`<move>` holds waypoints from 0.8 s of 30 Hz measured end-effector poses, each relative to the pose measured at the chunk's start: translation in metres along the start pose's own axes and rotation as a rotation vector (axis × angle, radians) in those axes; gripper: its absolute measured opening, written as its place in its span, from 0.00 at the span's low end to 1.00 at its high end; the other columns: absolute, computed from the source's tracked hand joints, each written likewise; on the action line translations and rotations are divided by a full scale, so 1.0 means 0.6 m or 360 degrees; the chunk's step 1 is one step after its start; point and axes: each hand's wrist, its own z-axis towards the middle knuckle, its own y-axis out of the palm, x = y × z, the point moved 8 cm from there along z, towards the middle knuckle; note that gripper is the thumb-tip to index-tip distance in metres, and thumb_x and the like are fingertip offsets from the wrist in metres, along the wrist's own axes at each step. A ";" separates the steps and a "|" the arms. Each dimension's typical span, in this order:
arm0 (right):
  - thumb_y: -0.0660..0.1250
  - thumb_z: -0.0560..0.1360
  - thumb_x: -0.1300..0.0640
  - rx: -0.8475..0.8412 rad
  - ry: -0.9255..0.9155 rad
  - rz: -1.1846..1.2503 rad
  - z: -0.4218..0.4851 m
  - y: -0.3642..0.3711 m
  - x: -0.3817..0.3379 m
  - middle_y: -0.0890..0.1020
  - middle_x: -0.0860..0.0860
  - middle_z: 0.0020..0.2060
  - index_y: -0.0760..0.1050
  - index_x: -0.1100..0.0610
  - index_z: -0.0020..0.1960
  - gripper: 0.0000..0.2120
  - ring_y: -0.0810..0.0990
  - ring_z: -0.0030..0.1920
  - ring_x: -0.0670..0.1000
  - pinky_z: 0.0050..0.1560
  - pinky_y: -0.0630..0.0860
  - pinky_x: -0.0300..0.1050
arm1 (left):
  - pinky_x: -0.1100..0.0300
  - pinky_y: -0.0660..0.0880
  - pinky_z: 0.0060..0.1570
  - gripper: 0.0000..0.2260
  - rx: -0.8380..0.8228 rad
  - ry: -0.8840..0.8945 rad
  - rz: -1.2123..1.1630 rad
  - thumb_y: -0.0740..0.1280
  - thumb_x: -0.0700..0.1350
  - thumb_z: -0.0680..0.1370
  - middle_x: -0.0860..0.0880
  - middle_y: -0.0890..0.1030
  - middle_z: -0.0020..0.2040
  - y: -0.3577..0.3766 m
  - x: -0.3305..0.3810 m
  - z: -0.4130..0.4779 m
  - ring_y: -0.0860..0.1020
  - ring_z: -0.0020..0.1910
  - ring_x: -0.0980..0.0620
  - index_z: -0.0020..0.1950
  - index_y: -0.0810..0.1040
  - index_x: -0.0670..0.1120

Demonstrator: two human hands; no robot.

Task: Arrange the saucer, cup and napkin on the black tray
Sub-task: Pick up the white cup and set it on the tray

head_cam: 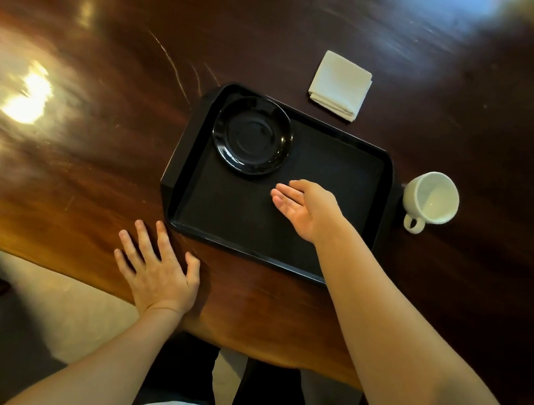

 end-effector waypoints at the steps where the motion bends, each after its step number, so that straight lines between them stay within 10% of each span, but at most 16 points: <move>1: 0.60 0.82 0.65 0.0048 -0.0035 0.0000 -0.002 -0.019 -0.006 0.81 0.61 0.49 0.66 0.64 0.71 0.18 0.83 0.46 0.58 0.43 0.82 0.48 | 0.34 0.49 0.79 0.35 -0.0005 -0.0003 0.0000 0.58 0.59 0.78 0.35 0.60 0.83 -0.001 0.001 0.000 0.54 0.82 0.31 0.82 0.63 0.42; 24: 0.66 0.79 0.52 0.0886 -0.0401 0.0259 -0.034 -0.344 -0.109 0.75 0.57 0.57 0.68 0.57 0.70 0.21 0.82 0.49 0.56 0.39 0.82 0.47 | 0.36 0.45 0.79 0.36 -0.0060 -0.0041 -0.0008 0.57 0.59 0.79 0.37 0.56 0.84 -0.003 0.002 -0.001 0.50 0.83 0.32 0.83 0.59 0.43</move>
